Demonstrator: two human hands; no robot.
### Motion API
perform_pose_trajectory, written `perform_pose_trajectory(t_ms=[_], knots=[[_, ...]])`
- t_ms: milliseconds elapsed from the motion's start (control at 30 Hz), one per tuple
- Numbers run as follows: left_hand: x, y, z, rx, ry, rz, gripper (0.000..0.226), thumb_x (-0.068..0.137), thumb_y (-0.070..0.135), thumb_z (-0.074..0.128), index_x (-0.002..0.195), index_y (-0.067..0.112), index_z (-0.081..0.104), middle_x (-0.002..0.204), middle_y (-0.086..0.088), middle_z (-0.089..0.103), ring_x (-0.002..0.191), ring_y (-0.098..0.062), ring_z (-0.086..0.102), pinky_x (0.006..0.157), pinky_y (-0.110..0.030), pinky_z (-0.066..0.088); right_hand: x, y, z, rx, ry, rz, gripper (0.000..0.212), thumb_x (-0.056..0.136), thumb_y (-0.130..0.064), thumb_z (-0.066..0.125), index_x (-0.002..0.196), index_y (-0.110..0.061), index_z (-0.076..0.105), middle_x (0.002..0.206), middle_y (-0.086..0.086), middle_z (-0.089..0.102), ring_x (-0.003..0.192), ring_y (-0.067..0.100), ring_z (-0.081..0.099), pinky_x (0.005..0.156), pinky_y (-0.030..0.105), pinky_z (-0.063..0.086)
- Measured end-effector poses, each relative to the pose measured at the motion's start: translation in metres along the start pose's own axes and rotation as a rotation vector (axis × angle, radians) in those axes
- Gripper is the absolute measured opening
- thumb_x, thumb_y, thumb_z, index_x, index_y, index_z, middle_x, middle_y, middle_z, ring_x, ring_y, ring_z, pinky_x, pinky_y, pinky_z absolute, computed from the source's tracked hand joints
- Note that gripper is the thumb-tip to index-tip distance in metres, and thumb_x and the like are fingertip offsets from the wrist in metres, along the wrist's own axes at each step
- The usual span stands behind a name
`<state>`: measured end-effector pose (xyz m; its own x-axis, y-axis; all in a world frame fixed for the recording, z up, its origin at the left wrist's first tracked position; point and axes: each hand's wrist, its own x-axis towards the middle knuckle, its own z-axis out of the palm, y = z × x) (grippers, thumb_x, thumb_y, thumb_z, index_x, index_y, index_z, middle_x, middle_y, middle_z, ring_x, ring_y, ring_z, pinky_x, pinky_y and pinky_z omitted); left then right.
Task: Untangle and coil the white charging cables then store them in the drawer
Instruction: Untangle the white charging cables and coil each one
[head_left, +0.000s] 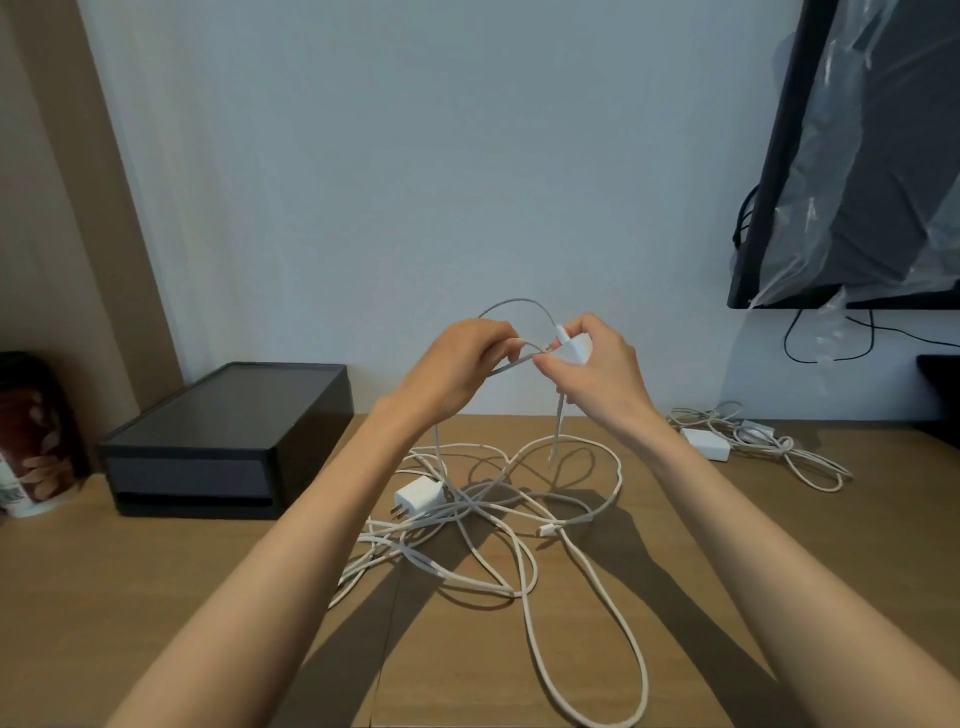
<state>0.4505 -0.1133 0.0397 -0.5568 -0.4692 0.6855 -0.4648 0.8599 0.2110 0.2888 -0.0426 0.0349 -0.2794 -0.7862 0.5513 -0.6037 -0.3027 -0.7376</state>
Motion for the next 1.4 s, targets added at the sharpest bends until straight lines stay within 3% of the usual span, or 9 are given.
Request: perform_pose_trajectory(t_ms=[233,467,567,667,800,933,1200,1333,1400], knots=[[-0.031,-0.024,0.008,-0.249,0.089,-0.276,0.024,0.098,0.02,0.047,0.088,0.01,0.066,0.073,0.0,0.057,0.06,-0.002,0.046,0.057,-0.014,0.032,0.004,0.011,-0.012,0.196,0.246,0.11,0.016,0.08,-0.013,0.065,0.081,-0.021,0.051,0.083,0.003,0.058,0.061,0.023,0.058,0.041,0.017,0.045],[-0.053,-0.062,-0.006,-0.289,0.146,-0.475,0.033,0.102,0.022,0.038,0.086,0.01,0.064,0.075,-0.009,0.059,0.06,-0.011,0.043,0.059,-0.022,0.036,0.006,0.033,-0.031,0.256,0.392,0.286,0.018,0.083,-0.012,0.065,0.096,-0.015,0.052,0.083,0.001,0.056,0.05,0.013,0.056,0.055,0.029,0.055],[-0.037,-0.048,-0.01,-0.163,0.206,-0.387,0.028,0.1,0.019,0.043,0.082,0.011,0.063,0.065,0.005,0.049,0.057,-0.003,0.04,0.056,-0.014,0.031,0.002,0.039,-0.024,0.099,0.323,0.304,0.015,0.08,-0.018,0.064,0.091,-0.017,0.055,0.084,0.003,0.064,0.058,0.022,0.063,0.065,0.04,0.059],[-0.017,-0.036,-0.014,0.066,0.188,-0.171,0.026,0.098,0.021,0.047,0.082,0.009,0.065,0.071,0.003,0.044,0.07,-0.015,0.042,0.063,-0.025,0.027,-0.004,0.037,-0.018,-0.055,0.206,0.201,0.018,0.076,-0.023,0.065,0.092,-0.018,0.058,0.092,0.001,0.068,0.075,0.028,0.065,0.069,0.047,0.057],[0.01,-0.009,-0.017,0.197,0.135,0.055,0.031,0.097,0.031,0.043,0.085,0.011,0.062,0.077,-0.002,0.045,0.077,-0.015,0.039,0.063,-0.031,0.033,-0.004,0.016,-0.012,-0.023,0.092,0.006,0.018,0.079,-0.022,0.071,0.083,-0.022,0.054,0.115,-0.007,0.064,0.088,0.021,0.066,0.07,0.039,0.058],[0.024,0.008,-0.016,0.173,0.081,0.121,0.026,0.099,0.025,0.045,0.085,0.01,0.062,0.078,-0.001,0.045,0.076,-0.014,0.038,0.063,-0.028,0.028,-0.001,-0.005,-0.007,0.109,0.008,0.008,0.017,0.081,-0.019,0.07,0.083,-0.018,0.054,0.092,-0.004,0.068,0.061,0.013,0.063,0.047,0.021,0.05],[-0.008,-0.008,-0.006,-0.175,0.061,-0.139,0.03,0.101,0.021,0.041,0.081,0.013,0.062,0.062,0.009,0.044,0.059,0.003,0.044,0.058,-0.015,0.03,0.006,-0.005,-0.019,0.381,0.291,0.126,0.021,0.082,-0.01,0.068,0.078,-0.019,0.05,0.072,0.003,0.055,0.047,0.013,0.051,0.052,0.031,0.055],[-0.045,-0.049,-0.002,-0.208,-0.043,-0.321,0.033,0.102,0.021,0.036,0.087,0.013,0.065,0.086,-0.003,0.063,0.082,-0.007,0.055,0.074,-0.024,0.038,0.006,0.014,-0.037,0.479,0.371,0.285,0.016,0.085,-0.008,0.066,0.091,-0.011,0.051,0.074,0.005,0.052,0.052,0.013,0.05,0.05,0.024,0.055],[-0.054,-0.06,-0.001,-0.198,-0.052,-0.366,0.029,0.101,0.02,0.038,0.09,0.014,0.064,0.095,-0.003,0.064,0.091,-0.013,0.055,0.075,-0.01,0.037,0.0,0.025,-0.035,0.41,0.346,0.316,0.018,0.086,-0.01,0.066,0.096,-0.009,0.051,0.076,0.004,0.053,0.053,0.012,0.052,0.05,0.023,0.055]])
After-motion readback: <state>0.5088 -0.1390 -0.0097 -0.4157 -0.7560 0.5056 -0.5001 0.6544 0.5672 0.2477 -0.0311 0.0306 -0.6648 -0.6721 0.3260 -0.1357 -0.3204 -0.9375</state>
